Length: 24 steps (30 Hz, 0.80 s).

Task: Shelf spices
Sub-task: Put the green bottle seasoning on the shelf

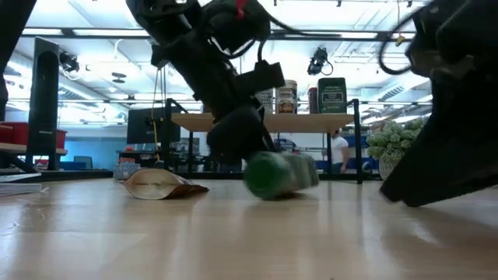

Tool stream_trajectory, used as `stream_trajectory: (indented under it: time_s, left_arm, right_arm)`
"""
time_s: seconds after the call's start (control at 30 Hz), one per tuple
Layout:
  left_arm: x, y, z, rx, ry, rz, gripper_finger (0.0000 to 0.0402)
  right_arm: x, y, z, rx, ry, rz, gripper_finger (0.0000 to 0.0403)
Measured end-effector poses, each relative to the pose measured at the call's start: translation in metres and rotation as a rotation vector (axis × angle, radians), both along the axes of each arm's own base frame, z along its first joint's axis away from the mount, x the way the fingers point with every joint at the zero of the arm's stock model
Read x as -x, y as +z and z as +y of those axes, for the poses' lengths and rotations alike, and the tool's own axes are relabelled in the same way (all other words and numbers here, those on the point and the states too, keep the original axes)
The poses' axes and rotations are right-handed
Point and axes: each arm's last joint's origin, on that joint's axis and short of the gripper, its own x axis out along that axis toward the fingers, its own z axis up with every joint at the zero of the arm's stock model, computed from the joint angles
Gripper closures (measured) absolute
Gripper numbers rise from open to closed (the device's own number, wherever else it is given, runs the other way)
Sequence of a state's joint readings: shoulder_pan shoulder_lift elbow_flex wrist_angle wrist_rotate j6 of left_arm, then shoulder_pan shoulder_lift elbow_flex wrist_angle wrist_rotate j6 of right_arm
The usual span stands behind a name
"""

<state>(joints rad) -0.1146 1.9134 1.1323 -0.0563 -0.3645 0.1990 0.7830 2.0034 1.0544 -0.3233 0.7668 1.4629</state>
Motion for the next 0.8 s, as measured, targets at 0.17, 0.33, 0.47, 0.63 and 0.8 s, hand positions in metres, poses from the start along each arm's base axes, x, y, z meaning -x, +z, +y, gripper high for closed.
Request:
stream_trajectory:
  time_s: [0.17,0.33,0.47,0.63,0.8]
  left_arm:
    - [-0.001,0.011,0.004,0.011,0.013,-0.050,0.0074]
    - [0.000,0.018,0.004,0.015,0.030,-0.068,0.0074]
    - [0.010,0.024,0.007,-0.029,0.076,-0.009,0.0074]
    - [0.024,0.014,0.008,0.024,0.104,0.061,0.0074]
    - [0.037,-0.008,-0.006,0.137,0.090,0.072,0.0074]
  right_arm:
    - [-0.021,0.000,0.016,0.192,0.052,0.066,0.0095]
    - [-0.023,0.000,0.014,0.227,0.011,0.098,0.0095]
    - [-0.026,0.000,0.006,0.276,-0.010,0.103,0.0095]
    - [-0.033,0.000,-0.006,0.292,-0.046,0.125,0.0095]
    - [-0.033,0.000,-0.010,0.301,-0.051,0.150,0.0095]
